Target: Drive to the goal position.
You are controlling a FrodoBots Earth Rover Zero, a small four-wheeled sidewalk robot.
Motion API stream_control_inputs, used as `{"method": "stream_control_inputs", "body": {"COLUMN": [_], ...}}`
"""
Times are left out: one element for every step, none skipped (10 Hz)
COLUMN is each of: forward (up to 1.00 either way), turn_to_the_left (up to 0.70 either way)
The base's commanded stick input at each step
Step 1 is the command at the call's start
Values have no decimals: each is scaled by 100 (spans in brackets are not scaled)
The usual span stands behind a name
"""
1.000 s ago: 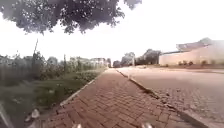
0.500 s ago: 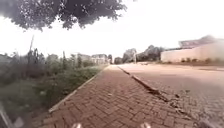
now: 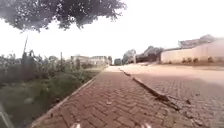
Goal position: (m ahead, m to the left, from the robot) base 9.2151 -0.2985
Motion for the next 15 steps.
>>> {"method": "stream_control_inputs", "body": {"forward": [70,70,70,70,70,70,70,70,70,70,70,70,70,70,70], "turn_to_the_left": [0,0,0,0,0,0,0,0,0,0,0,0,0,0,0]}}
